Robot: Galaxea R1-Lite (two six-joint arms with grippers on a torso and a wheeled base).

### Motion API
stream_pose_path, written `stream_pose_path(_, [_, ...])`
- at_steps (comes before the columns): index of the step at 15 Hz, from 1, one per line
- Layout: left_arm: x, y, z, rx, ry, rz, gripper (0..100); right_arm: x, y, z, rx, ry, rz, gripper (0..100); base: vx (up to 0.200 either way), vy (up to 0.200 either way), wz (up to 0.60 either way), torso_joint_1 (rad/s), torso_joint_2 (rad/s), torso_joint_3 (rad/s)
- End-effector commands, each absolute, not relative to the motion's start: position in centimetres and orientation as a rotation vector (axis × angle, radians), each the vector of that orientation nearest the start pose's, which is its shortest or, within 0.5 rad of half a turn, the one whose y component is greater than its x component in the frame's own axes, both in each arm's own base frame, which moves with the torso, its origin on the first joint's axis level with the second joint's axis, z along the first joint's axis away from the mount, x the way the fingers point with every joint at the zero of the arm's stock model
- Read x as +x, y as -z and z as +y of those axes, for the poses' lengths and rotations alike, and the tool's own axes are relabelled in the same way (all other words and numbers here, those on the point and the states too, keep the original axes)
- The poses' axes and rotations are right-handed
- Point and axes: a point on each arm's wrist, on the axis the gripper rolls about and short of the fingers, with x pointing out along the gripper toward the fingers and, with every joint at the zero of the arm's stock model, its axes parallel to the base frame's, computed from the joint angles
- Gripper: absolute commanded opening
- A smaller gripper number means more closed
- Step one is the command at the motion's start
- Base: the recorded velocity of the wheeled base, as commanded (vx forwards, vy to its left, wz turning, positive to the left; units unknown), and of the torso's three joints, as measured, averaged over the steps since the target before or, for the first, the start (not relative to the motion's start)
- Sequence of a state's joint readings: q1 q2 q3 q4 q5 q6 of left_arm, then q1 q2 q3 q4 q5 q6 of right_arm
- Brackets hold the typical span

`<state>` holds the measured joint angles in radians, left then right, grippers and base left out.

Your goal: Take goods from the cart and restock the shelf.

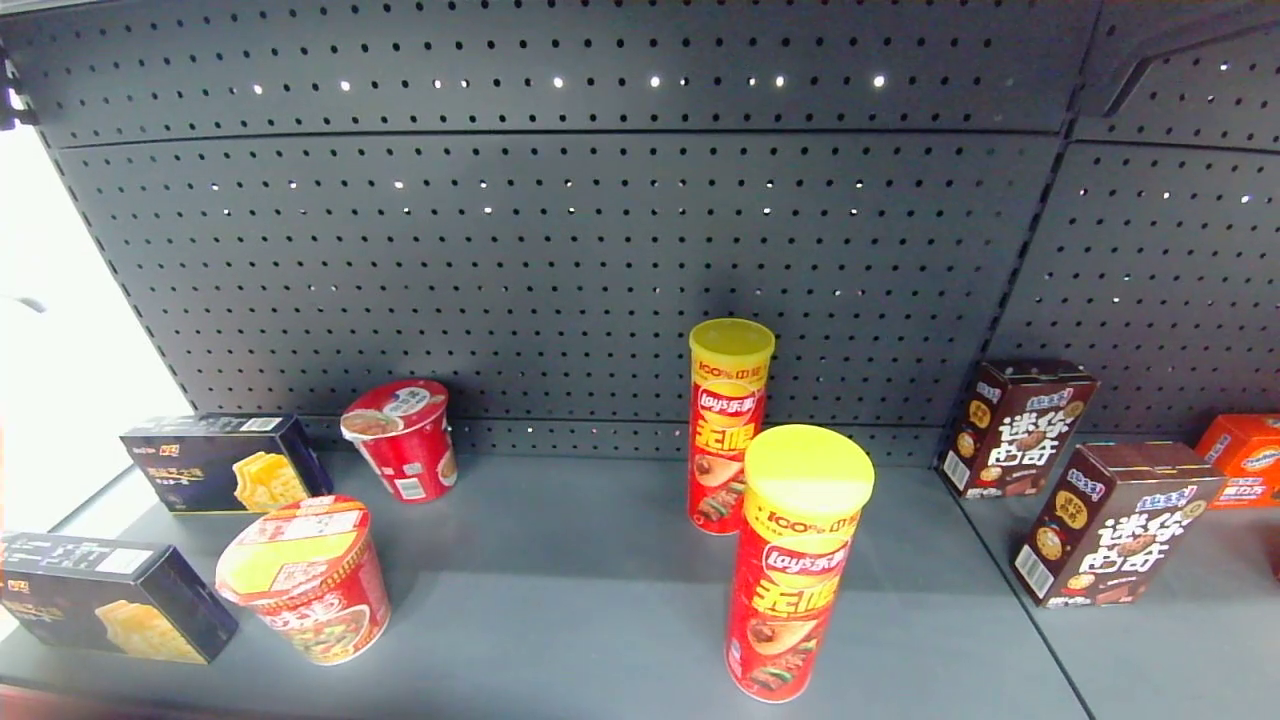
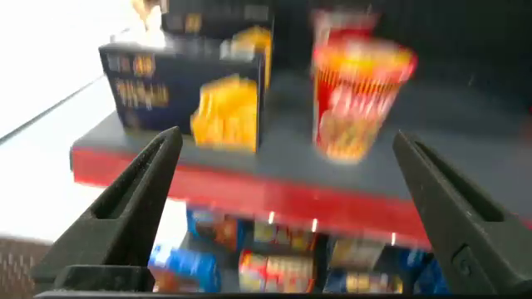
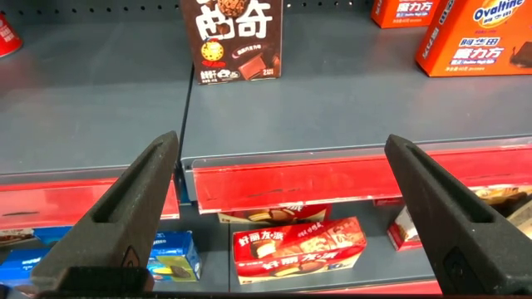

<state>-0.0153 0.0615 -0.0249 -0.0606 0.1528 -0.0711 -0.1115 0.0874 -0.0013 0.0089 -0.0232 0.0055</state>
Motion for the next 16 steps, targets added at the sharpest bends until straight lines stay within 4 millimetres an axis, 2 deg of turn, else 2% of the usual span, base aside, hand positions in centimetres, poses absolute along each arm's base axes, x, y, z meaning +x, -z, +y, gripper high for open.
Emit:
stream_pose_path(1, [-2.3,-8.0,0.3,-0.084,-0.147,-0.04,100,-1.6,-7.6,0.1,0.01,0.135,0.096,100,0.0,0.0,0.0,0.0,0.0,0.0])
stream_pose_path(9, [-2.3,-8.0,0.3,-0.076,-0.106,-0.038,100,-1.6,-7.6,0.2,0.011,0.135,0.095,100,0.0,0.0,0.0,0.0,0.0,0.0])
stream_pose_path(10, [-2.3,-8.0,0.3,-0.076,-0.105,-0.038,100,-1.7,-8.3,0.2,-0.006,0.144,0.064,100,0.0,0.0,0.0,0.0,0.0,0.0])
stream_pose_path(11, [-2.3,-8.0,0.3,-0.066,-0.103,-0.037,100,-2.1,-13.9,0.3,-0.017,0.1,-0.074,100,0.0,0.0,0.0,0.0,0.0,0.0])
stream_pose_path(12, [-2.3,-8.0,0.3,-0.066,-0.103,-0.037,100,-2.1,-13.9,0.3,-0.017,0.1,-0.074,100,0.0,0.0,0.0,0.0,0.0,0.0])
stream_pose_path(13, [-2.2,-7.8,0.3,-0.058,-0.104,-0.024,100,0.2,-19.0,0.2,-0.019,0.005,0.009,100,0.0,0.0,0.0,0.0,0.0,0.0])
stream_pose_path(16, [-2.2,-7.8,0.3,-0.06,-0.105,-0.025,100,-0.4,-18.0,0.5,-0.002,-0.254,0.128,100,0.0,0.0,0.0,0.0,0.0,0.0])
